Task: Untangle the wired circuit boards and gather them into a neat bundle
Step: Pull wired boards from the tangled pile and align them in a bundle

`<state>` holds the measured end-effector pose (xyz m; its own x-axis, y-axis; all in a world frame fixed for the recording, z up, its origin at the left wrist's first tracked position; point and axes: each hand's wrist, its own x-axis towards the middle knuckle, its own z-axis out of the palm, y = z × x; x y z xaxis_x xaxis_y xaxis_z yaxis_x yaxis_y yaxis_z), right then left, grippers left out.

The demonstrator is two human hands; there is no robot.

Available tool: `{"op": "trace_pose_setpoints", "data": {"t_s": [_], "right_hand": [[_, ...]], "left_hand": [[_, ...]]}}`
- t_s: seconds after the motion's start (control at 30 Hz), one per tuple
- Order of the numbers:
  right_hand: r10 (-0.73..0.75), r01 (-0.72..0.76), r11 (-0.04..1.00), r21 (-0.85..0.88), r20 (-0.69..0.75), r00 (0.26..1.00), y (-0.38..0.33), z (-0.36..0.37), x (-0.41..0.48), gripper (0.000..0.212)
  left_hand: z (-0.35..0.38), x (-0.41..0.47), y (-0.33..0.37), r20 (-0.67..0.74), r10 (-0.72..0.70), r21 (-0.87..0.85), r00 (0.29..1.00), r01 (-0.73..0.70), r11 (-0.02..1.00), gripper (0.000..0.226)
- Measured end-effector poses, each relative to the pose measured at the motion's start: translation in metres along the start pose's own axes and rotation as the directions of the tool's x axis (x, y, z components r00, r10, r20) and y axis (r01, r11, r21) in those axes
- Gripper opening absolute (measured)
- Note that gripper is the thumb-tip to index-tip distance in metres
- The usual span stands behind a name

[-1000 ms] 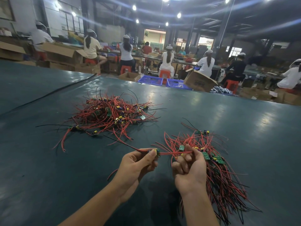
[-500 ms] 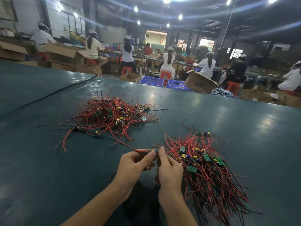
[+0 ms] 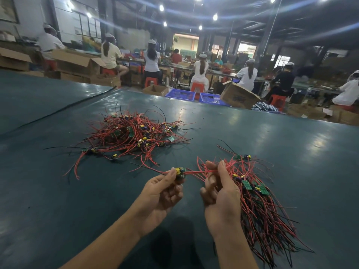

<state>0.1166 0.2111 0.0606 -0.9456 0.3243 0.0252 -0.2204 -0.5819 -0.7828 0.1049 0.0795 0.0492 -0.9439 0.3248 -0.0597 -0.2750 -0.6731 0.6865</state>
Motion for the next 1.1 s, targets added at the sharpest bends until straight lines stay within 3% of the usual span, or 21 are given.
{"op": "trace_pose_setpoints", "data": {"t_s": [0.07, 0.13, 0.2, 0.3, 0.47, 0.57, 0.67, 0.73, 0.9, 1.0, 1.03, 1.1], "right_hand": [[0.012, -0.015, 0.999, -0.050, -0.054, 0.998, 0.005, 0.001, -0.001, 0.036], [-0.027, 0.011, 0.974, -0.228, -0.068, 0.997, 0.011, 0.003, -0.004, 0.041], [-0.056, 0.061, 0.919, -0.390, 0.025, 0.998, 0.019, 0.007, -0.010, 0.037], [-0.043, 0.101, 0.891, -0.443, 0.140, 0.989, 0.032, 0.013, -0.018, 0.023], [-0.095, 0.068, 0.870, -0.488, -0.031, 0.995, 0.031, 0.009, -0.014, 0.028], [-0.124, 0.050, 0.933, -0.357, -0.188, 0.974, 0.017, 0.004, -0.004, 0.032], [-0.080, 0.037, 0.988, -0.151, -0.290, 0.954, 0.002, -0.003, 0.002, 0.030], [-0.096, 0.048, 0.988, -0.148, -0.338, 0.936, -0.006, -0.007, 0.005, 0.035], [-0.004, -0.011, 0.999, -0.040, -0.344, 0.939, -0.028, -0.025, 0.030, 0.024], [0.034, 0.027, 0.982, 0.189, -0.312, 0.950, -0.035, -0.029, 0.028, 0.038], [0.031, 0.024, 0.984, 0.177, -0.297, 0.954, -0.035, -0.030, 0.028, 0.042], [-0.021, 0.020, 1.000, -0.004, -0.307, 0.951, -0.034, -0.032, 0.025, 0.047]], "left_hand": [[-0.002, 0.002, -0.003, -0.028, 0.020, 0.032, 0.999, -0.020, 0.999, 0.016], [-0.005, 0.004, -0.006, -0.066, 0.058, 0.073, 0.996, -0.053, 0.996, 0.017], [-0.008, 0.006, -0.008, -0.085, 0.100, 0.121, 0.991, -0.090, 0.989, 0.018], [-0.008, 0.007, -0.009, -0.075, 0.180, 0.275, 0.981, -0.153, 0.949, 0.024], [-0.007, 0.006, -0.010, -0.019, 0.290, 0.538, 0.957, -0.234, 0.810, 0.025], [-0.009, 0.007, -0.013, -0.002, 0.225, 0.625, 0.974, -0.175, 0.761, 0.031], [-0.012, 0.007, -0.015, 0.013, 0.173, 0.715, 0.985, -0.130, 0.687, 0.023], [-0.014, 0.007, -0.016, 0.006, 0.160, 0.721, 0.987, -0.115, 0.683, 0.018], [-0.018, 0.010, -0.015, -0.057, 0.183, 0.682, 0.981, -0.096, 0.725, 0.017], [-0.022, 0.014, -0.013, -0.096, 0.218, 0.673, 0.971, -0.098, 0.733, 0.017], [-0.024, 0.015, -0.012, -0.107, 0.231, 0.674, 0.967, -0.100, 0.732, 0.017], [-0.028, 0.018, -0.009, -0.119, 0.258, 0.683, 0.959, -0.109, 0.722, 0.017]]}}
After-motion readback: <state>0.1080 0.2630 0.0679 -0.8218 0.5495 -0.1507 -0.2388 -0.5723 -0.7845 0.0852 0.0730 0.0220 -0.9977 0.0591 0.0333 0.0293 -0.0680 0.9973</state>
